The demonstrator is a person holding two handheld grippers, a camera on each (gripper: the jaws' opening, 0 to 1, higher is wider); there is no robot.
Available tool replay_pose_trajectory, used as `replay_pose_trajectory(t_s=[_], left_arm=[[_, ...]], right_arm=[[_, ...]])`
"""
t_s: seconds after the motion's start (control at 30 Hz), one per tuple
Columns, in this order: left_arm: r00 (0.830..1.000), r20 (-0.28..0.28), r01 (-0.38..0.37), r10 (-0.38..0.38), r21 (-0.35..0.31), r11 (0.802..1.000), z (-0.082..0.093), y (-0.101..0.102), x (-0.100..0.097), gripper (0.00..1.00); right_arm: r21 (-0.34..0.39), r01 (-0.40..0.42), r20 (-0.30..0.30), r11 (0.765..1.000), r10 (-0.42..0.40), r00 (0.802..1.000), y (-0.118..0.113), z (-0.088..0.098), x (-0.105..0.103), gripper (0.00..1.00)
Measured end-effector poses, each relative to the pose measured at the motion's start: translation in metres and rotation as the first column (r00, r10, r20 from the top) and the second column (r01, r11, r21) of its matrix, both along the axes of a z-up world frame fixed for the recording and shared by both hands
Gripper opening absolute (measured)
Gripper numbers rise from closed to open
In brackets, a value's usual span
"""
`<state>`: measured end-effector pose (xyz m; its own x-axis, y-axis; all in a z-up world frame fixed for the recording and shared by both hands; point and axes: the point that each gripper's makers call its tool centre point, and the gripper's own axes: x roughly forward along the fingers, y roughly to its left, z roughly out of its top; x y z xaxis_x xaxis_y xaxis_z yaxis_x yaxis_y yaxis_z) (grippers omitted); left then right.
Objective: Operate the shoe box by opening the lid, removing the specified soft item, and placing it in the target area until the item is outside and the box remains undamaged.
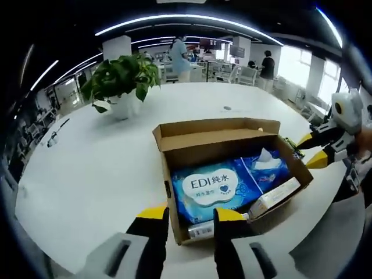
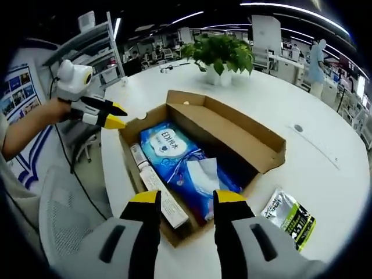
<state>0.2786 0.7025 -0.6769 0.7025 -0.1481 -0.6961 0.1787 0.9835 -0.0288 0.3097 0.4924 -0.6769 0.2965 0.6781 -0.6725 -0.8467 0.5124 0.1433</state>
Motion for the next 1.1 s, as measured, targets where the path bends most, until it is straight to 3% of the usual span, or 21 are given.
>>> replay_pose_trajectory(t_s=[0.67, 0.93, 1.1], left_arm=[[0.997, -0.046, -0.07, 0.068, -0.035, 0.997, -0.023, 0.014, -0.005, 0.22], [0.993, -0.063, -0.1, 0.096, -0.065, 0.993, -0.031, 0.016, -0.005, 0.1], [0.993, -0.06, -0.106, 0.103, -0.049, 0.993, -0.032, 0.02, -0.004, 0.05]], right_arm=[[-0.009, -0.061, -0.036, 0.998, 0.061, 0.998, 0.057, -0.025, -0.001, 0.28], [-0.043, -0.085, -0.042, 0.995, 0.083, 0.996, 0.076, -0.039, 0.001, 0.26], [-0.071, -0.073, -0.048, 0.995, 0.07, 0.996, 0.082, -0.05, 0.007, 0.26]])
